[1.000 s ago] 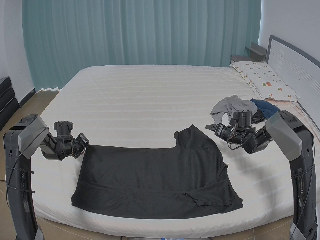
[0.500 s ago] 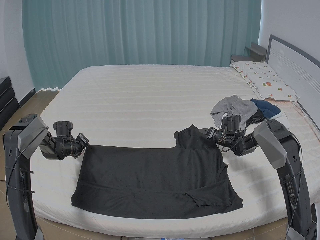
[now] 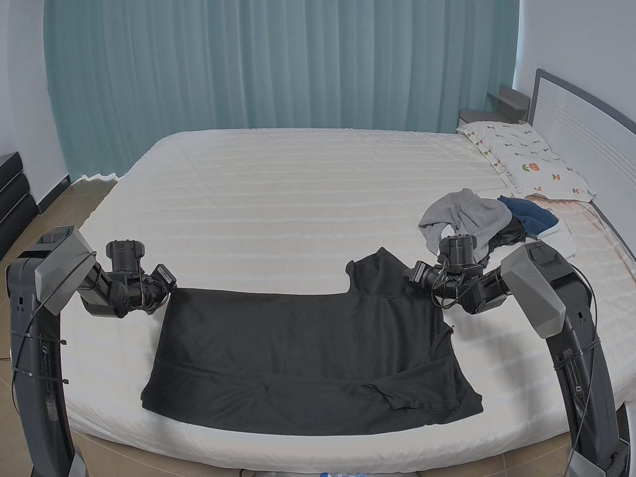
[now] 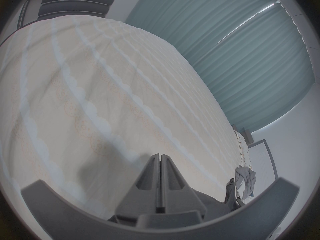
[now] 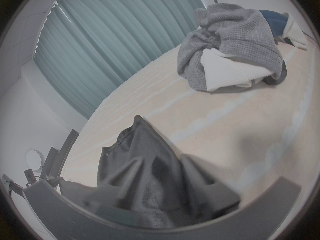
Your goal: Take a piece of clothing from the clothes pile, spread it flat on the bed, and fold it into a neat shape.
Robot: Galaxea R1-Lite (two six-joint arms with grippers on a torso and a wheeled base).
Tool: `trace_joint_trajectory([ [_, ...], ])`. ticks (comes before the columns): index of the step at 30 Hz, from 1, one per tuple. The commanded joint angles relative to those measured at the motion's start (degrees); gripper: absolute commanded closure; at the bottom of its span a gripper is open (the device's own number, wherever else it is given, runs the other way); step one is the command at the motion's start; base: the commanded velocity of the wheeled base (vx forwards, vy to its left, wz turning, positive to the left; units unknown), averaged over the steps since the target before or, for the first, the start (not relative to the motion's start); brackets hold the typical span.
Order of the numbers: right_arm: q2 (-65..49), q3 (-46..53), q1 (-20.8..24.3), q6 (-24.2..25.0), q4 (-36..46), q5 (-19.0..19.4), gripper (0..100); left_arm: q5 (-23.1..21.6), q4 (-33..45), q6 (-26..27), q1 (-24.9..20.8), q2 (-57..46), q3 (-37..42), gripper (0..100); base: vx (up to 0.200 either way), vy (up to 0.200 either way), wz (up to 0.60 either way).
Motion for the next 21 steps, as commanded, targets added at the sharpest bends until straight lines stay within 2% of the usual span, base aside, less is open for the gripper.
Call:
trace_joint_trajectory([
  [1,-0.24,-0.13,-0.23,0.03,-0.06,-0.37,100,0.01,-0.03,-0.02,-0.02,0.14,-0.1,100,0.0,0.0,0.0],
  [12,-2.97,3.56,-0.67,0.65,-2.17,-1.25,100,-0.08,-0.21,-0.02,0.07,-1.18,-0.1,100,0.0,0.0,0.0],
  [21,-5.6,11.2,-1.28,3.37,-13.42,0.59,100,-0.08,-0.12,-0.02,1.74,-2.41,0.16,100,0.0,0.0,0.0],
])
